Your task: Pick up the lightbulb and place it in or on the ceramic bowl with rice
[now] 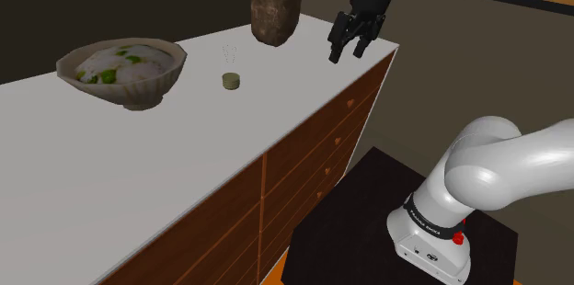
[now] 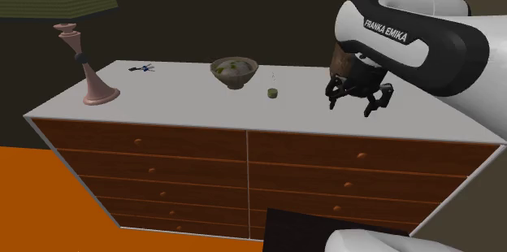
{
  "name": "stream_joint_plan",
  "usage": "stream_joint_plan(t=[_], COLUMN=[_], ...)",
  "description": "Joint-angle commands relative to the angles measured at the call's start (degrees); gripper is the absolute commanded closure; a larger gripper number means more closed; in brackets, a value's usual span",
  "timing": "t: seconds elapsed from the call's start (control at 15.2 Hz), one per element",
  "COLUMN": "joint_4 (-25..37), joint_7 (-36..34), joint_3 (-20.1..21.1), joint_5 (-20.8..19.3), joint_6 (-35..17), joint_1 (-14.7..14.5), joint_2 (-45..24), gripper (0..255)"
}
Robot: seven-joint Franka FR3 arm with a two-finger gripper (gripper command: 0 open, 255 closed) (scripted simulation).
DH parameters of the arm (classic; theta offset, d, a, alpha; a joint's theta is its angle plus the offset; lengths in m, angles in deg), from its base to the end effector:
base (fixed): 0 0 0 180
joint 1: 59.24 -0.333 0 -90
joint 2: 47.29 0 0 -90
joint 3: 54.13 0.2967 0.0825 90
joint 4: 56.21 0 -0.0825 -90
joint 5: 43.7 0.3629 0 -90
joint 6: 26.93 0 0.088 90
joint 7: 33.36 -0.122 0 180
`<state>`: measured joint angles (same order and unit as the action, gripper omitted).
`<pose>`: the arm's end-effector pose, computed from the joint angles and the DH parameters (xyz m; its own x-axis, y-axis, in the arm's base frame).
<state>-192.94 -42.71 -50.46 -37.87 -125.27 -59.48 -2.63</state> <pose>0.3154 0.0369 0.5592 0.9876 -0.1230 0.0974 -0.1161 -0.9905 -0.0734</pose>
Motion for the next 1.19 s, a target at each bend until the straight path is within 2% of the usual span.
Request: stream_joint_plan(t=[0.0, 0.59, 0.86, 1.12], joint_4=[0.0, 3.5, 7.2, 12.2], joint_7=[0.0, -16.2, -23.5, -31.2], joint_3=[0.0, 11.5, 16.7, 22.1], joint_5=[0.0, 6.2, 7.0, 5.9], joint_6=[0.0, -10.2, -14.5, -18.4], joint_1=[0.0, -1.0, -0.4, 1.0], joint_2=[0.0, -7.2, -12.1, -18.0], gripper=[0, 0, 0, 0])
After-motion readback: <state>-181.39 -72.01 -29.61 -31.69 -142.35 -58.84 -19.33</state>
